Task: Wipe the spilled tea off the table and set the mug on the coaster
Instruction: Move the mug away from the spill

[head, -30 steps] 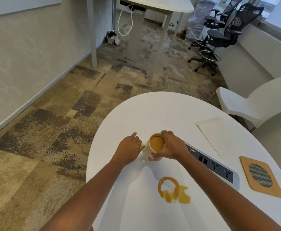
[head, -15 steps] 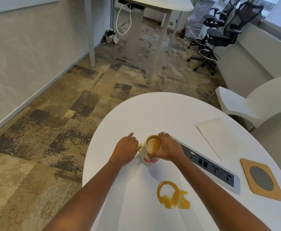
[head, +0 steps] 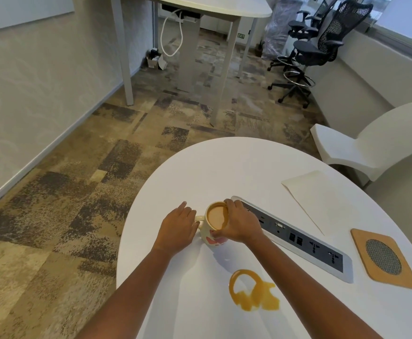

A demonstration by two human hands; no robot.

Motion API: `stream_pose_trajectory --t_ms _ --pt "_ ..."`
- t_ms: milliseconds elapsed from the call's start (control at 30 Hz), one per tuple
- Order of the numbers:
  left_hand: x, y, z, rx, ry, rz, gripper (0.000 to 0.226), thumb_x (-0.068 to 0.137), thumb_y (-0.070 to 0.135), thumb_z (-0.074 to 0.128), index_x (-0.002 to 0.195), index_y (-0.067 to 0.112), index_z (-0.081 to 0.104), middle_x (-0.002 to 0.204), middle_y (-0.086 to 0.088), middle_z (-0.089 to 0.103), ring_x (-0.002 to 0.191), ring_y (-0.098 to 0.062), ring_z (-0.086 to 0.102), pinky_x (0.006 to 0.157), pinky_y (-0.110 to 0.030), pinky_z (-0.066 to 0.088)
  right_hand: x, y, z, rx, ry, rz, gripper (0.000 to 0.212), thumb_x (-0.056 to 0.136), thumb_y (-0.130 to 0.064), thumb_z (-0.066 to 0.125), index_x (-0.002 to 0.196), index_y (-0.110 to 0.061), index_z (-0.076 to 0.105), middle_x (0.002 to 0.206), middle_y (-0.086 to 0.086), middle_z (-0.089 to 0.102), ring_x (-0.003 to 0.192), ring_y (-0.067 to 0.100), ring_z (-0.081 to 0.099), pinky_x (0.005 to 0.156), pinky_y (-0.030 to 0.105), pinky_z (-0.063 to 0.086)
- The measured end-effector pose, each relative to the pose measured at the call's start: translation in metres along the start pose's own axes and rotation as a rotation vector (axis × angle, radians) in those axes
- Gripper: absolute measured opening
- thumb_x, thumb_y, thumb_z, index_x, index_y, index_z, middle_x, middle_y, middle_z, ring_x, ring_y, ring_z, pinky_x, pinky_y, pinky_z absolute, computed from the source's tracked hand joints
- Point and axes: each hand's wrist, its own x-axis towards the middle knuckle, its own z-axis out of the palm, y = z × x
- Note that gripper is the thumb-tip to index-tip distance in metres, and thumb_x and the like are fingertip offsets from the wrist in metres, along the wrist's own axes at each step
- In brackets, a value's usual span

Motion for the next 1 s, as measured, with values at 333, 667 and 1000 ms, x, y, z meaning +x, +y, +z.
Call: stream_pose_trajectory --t_ms 333,667,1000 --pt "0.014 0.053 -0.018 -0.303 0.188 -0.076 0.056 0.074 0.022 0.057 0.124 -0.003 0.054 0.130 -0.023 0.055 0.123 -0.042 0.048 0.097 -0.050 0.041 -0.046 0.043 0.004 0.254 0.143 0.056 0.089 0.080 -0.050 0.062 0.147 -0.017 0.013 0.153 0.004 0.027 0.140 0.022 0.027 0.113 0.045 0.028" --pt "0.044 0.174 0.003 -0.344 0.179 0.324 0.036 0.074 0.004 0.061 0.109 -0.002 0.065 0.120 -0.019 0.064 0.116 -0.034 0.058 0.092 -0.043 0.052 -0.109 0.171 0.003 0.331 0.388 0.269 0.026 0.093 -0.005 0.044 0.113 -0.005 0.061 0.119 0.011 0.061 0.109 0.024 0.059 0.091 0.028 0.044" --pt "0.065 0.267 0.074 -0.269 -0.145 0.162 0.038 0.079 0.008 0.065 0.116 -0.001 0.062 0.121 -0.018 0.064 0.116 -0.031 0.059 0.091 -0.036 0.053 -0.108 0.292 0.001 0.276 0.334 0.334 0.026 0.093 -0.002 0.042 0.108 0.001 0.063 0.115 0.015 0.062 0.103 0.028 0.059 0.086 0.034 0.046"
